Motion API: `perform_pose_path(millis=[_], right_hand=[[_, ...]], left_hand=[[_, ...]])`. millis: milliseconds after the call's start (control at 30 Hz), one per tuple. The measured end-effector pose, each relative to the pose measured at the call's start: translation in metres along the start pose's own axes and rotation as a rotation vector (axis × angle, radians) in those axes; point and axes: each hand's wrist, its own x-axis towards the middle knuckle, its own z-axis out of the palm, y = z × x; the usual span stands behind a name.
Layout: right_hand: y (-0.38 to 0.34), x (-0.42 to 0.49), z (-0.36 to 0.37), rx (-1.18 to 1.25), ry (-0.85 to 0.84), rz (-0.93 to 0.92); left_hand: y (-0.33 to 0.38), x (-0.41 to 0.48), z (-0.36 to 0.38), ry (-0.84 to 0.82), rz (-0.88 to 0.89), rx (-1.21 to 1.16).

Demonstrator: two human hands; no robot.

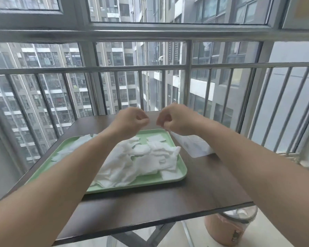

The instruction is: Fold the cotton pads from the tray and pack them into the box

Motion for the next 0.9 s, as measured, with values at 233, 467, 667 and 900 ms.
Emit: perform_pose_path(millis=[233, 467, 667, 900], right_hand=[[-0.018, 0.06, 0.055, -0.043, -0.268, 0.024], [-0.029, 0.099, 0.083, -0.04, -0.438, 0.063], [-0.024, 0.104, 0.095, -0.112, -0.307, 0.04], [-0.021, 0.091, 0.07, 0.035, -0.1, 0.056]], left_hand=[[-0.036, -0.018, -0.048, 0.132, -0.151, -0.095], [-0.057, -0.017, -0.072, 0.206, -0.21, -0.271], [-0.068, -0.023, -0.073, 0.243, -0.238, -0.354], [-0.072, -0.031, -0.069, 0.267, -0.174, -0.259]])
